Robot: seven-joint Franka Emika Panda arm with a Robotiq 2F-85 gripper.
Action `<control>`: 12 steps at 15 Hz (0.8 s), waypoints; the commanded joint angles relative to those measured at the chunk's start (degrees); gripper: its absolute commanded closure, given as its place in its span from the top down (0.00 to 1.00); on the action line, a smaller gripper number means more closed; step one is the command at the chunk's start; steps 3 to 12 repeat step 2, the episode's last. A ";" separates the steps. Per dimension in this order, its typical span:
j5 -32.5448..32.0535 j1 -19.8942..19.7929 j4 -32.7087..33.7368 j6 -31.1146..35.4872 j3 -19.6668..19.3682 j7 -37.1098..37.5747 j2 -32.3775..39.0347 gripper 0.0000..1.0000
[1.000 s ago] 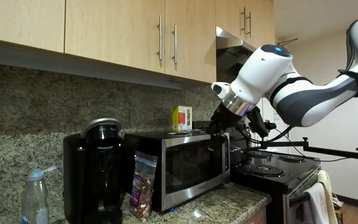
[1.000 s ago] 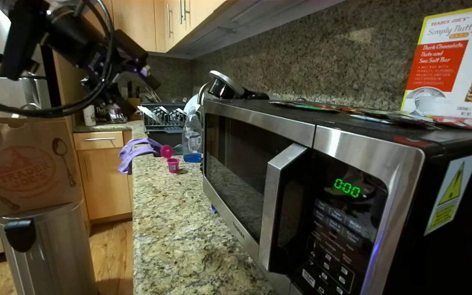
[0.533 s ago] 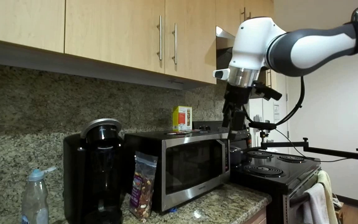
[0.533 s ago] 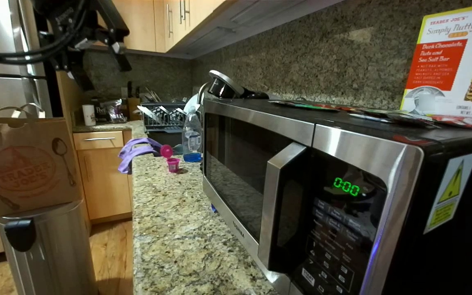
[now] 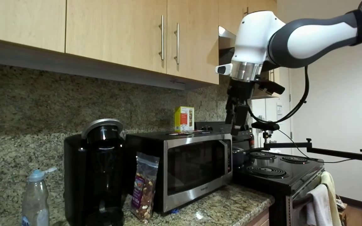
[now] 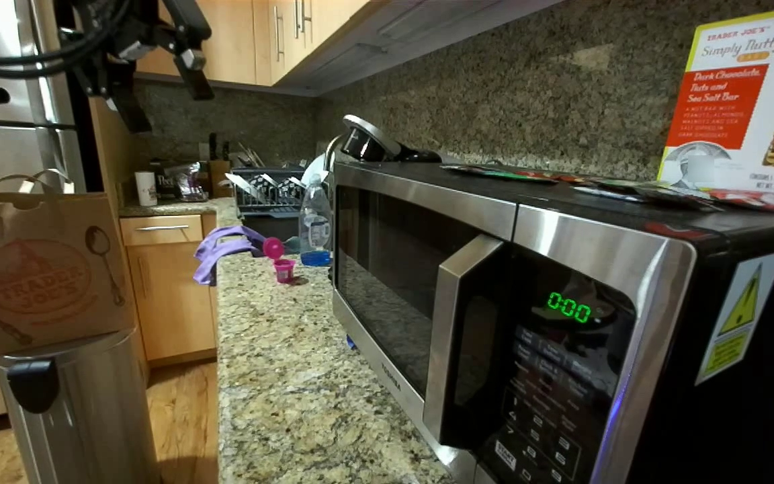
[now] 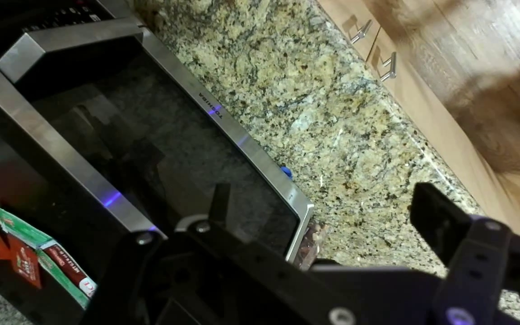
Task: Open the coffee maker machine
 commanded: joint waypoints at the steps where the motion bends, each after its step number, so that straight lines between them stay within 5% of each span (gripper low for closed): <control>1: 2.93 -5.06 -0.16 1.17 3.80 -2.31 0.65 1.00; 12: 2.93 -5.06 -0.16 1.17 3.81 -2.31 0.65 1.00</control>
